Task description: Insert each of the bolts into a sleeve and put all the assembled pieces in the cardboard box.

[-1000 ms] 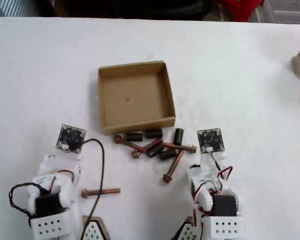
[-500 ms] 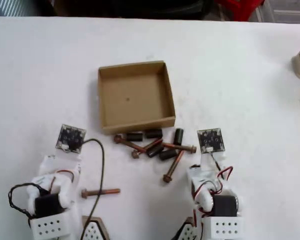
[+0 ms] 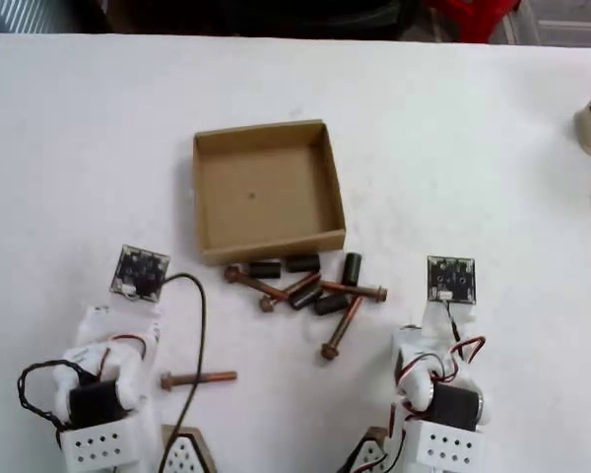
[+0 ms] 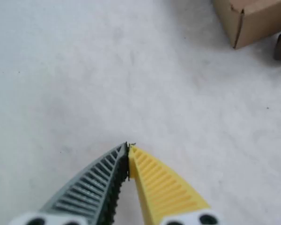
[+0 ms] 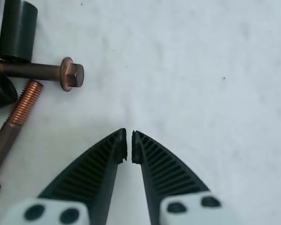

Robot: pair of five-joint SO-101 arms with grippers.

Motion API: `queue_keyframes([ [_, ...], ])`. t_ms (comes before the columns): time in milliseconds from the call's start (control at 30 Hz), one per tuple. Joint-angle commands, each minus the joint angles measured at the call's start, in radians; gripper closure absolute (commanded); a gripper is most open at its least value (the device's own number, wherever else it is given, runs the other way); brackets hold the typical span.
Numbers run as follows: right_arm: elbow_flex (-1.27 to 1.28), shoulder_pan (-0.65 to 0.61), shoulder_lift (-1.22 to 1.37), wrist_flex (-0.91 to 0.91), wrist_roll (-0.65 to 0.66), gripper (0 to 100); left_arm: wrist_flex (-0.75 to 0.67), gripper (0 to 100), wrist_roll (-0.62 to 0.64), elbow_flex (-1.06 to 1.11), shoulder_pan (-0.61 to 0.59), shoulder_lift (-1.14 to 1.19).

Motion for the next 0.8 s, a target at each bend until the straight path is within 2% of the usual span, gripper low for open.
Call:
queue_keyframes([
  [0,-0.02,0.01,-0.007,-0.001,0.006,98.1,0.005,98,-0.002,-0.002,0.005,-0.008],
  [300,0.002,0.033,-0.007,-0.005,0.006,98.1,0.005,98,-0.002,-0.002,0.012,-0.008],
  [467,0.005,0.036,-0.007,-0.025,0.006,98.1,0.081,98,-0.006,-0.002,0.01,-0.008],
  [767,0.005,0.038,-0.007,-0.025,0.006,98.1,-0.193,98,0.0,-0.069,-0.053,-0.008],
])
